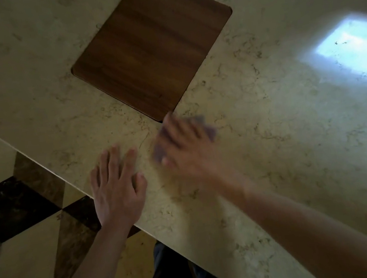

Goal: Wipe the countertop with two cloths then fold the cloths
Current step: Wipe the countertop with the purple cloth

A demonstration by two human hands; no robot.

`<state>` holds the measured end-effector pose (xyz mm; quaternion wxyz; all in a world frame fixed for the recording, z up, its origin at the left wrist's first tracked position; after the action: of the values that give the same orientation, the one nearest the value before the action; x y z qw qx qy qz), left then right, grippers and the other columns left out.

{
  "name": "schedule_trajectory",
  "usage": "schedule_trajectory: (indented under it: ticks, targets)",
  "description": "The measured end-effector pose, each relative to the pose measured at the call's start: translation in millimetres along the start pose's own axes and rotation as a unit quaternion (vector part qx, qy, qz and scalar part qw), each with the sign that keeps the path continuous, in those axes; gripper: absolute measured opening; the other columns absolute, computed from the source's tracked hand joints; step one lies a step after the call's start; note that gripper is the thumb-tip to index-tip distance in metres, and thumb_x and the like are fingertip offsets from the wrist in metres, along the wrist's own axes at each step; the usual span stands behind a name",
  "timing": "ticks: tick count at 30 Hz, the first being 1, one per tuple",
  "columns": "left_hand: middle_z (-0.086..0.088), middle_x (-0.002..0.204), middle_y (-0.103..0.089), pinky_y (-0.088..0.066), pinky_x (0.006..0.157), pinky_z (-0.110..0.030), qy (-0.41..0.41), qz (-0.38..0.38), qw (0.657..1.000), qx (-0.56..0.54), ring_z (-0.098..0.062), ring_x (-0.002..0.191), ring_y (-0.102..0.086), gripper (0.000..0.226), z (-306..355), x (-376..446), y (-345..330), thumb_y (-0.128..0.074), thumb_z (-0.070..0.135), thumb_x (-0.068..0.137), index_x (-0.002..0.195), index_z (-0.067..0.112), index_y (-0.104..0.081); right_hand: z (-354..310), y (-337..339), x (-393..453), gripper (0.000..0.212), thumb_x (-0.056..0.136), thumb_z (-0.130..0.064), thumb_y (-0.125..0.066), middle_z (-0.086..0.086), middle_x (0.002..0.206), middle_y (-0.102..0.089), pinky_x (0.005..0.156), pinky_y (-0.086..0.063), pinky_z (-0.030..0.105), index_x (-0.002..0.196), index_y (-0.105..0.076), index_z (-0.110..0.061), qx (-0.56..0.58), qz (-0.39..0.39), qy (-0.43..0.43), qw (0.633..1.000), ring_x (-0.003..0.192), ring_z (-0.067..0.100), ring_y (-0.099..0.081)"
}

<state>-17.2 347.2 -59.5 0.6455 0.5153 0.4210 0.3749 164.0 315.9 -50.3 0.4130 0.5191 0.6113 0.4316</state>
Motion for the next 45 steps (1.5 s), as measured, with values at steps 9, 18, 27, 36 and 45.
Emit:
schedule_trajectory:
  ticks: [9, 18, 27, 36, 45]
  targets:
    - [-0.007, 0.168, -0.018, -0.013, 0.123, -0.053, 0.0, 0.005, 1.0, -0.011, -0.031, 0.155, -0.013, 0.061, 0.0, 0.1, -0.5, -0.03, 0.045, 0.096, 0.156, 0.029, -0.028, 153.5, 48.9, 10.1, 0.048, 0.107, -0.049, -0.028, 0.012, 0.166, -0.013, 0.12, -0.018, 0.061, 0.152, -0.034, -0.035, -0.081, 0.005, -0.134, 0.988, 0.152, 0.043, -0.009]
    - [-0.01, 0.167, -0.02, -0.018, 0.121, -0.057, -0.004, 0.012, 1.0, -0.006, -0.033, 0.154, -0.016, 0.062, 0.0, -0.4, 0.7, -0.032, 0.045, 0.096, 0.155, 0.028, -0.03, -21.0, -12.8, -29.1, 0.053, 0.105, -0.055, -0.029, 0.005, 0.17, -0.012, 0.121, -0.013, 0.06, 0.156, -0.025, -0.041, -0.003, -0.015, -0.009, 1.0, 0.156, 0.037, -0.001]
    - [-0.012, 0.165, -0.024, -0.019, 0.119, -0.059, -0.013, 0.024, 1.0, -0.008, -0.035, 0.153, -0.019, 0.061, 2.1, -1.7, 1.0, -0.037, 0.04, 0.095, 0.155, 0.026, -0.031, 193.9, 55.6, -50.7, 0.055, 0.104, -0.059, -0.009, 0.01, 0.17, -0.004, 0.122, -0.011, 0.061, 0.157, -0.011, -0.043, -0.06, 0.002, -0.263, 0.963, 0.154, 0.043, -0.001]
    - [-0.015, 0.164, -0.027, -0.022, 0.116, -0.06, -0.021, 0.037, 0.999, -0.013, -0.037, 0.152, -0.021, 0.06, 2.8, -2.7, 2.3, -0.035, 0.038, 0.096, 0.155, 0.025, -0.032, -78.9, -25.8, -111.2, 0.048, 0.105, -0.055, -0.033, 0.005, 0.169, -0.018, 0.123, -0.012, 0.057, 0.152, -0.034, -0.043, 0.014, -0.049, -0.038, 0.998, 0.155, 0.037, -0.009]
    - [-0.016, 0.165, -0.023, -0.017, 0.119, -0.059, -0.02, 0.021, 1.0, -0.002, -0.038, 0.152, -0.017, 0.063, 0.4, -1.7, -4.3, -0.033, 0.044, 0.096, 0.156, 0.027, -0.026, 187.7, 42.1, -128.3, 0.062, 0.105, -0.058, -0.01, 0.02, 0.166, -0.016, 0.119, -0.018, 0.063, 0.157, -0.026, -0.03, -0.093, -0.002, -0.314, 0.945, 0.149, 0.049, -0.015]
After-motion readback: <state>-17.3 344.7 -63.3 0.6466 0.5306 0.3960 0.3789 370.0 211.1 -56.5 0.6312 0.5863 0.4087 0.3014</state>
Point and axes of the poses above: each hand's wrist, its own x-axis towards the middle knuckle, its own y-axis out of the back of the hand, z = x × y, the point moved 8 cm from there along x, towards the middle knuckle
